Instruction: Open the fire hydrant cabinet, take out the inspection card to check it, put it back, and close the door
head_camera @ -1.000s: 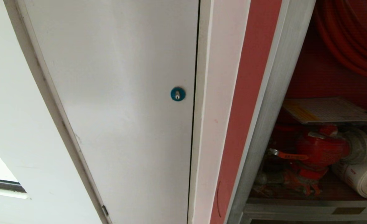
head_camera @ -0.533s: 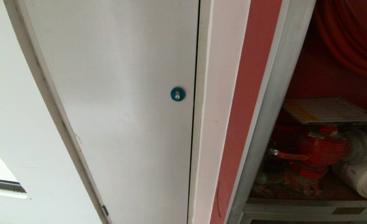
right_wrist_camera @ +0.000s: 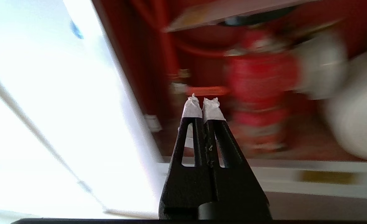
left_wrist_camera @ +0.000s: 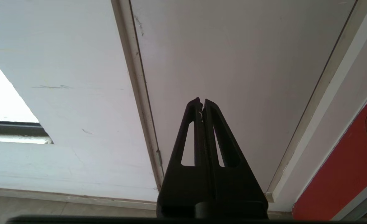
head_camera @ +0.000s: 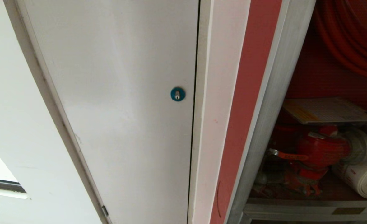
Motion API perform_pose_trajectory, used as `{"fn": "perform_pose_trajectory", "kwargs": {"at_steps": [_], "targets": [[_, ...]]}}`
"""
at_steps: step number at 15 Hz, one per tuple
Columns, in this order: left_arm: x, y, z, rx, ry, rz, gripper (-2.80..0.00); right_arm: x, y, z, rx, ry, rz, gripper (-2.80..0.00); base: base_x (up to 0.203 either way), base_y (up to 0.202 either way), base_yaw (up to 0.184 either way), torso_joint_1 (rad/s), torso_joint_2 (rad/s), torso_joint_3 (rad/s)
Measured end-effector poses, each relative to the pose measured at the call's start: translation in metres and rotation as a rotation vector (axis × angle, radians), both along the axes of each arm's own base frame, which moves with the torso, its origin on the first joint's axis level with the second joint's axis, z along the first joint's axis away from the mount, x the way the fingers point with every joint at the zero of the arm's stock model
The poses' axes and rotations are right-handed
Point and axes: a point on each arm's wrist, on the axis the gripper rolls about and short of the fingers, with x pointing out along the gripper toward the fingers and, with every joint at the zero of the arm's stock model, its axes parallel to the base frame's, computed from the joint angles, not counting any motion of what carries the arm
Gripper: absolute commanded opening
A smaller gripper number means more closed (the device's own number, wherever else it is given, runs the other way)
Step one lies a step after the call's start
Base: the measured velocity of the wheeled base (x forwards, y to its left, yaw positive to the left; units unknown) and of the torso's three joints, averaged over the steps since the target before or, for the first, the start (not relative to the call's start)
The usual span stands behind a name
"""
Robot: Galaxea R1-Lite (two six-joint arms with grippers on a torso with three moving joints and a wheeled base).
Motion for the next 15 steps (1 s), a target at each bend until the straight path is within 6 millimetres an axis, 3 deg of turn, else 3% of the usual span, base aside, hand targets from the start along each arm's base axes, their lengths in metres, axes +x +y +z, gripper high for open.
{"fn": "perform_pose_trajectory", "kwargs": {"at_steps": [6,10,14,15], "targets": [[0.0,0.0,0.0,-0.001,-0.001,0.0,-2.8,0.069,0.003,0.057,0.579,0.252,0.078,-2.8,0.0,0.0,0.0,0.0,0.0,0.0],[0.0,0.0,0.0,0.0,0.0,0.0,-2.8,0.118,0.011,0.067,0.889,0.441,0.089,-2.8,0.0,0.0,0.0,0.0,0.0,0.0],[0.0,0.0,0.0,-0.001,0.0,0.0,-2.8,0.146,0.016,0.06,0.95,0.516,0.007,-2.8,0.0,0.0,0.0,0.0,0.0,0.0],[0.0,0.0,0.0,0.0,0.0,0.0,-2.8,0.15,0.016,0.059,0.948,0.504,-0.031,0.0,0.0,0.0,0.0,0.0,0.0,0.0]]}}
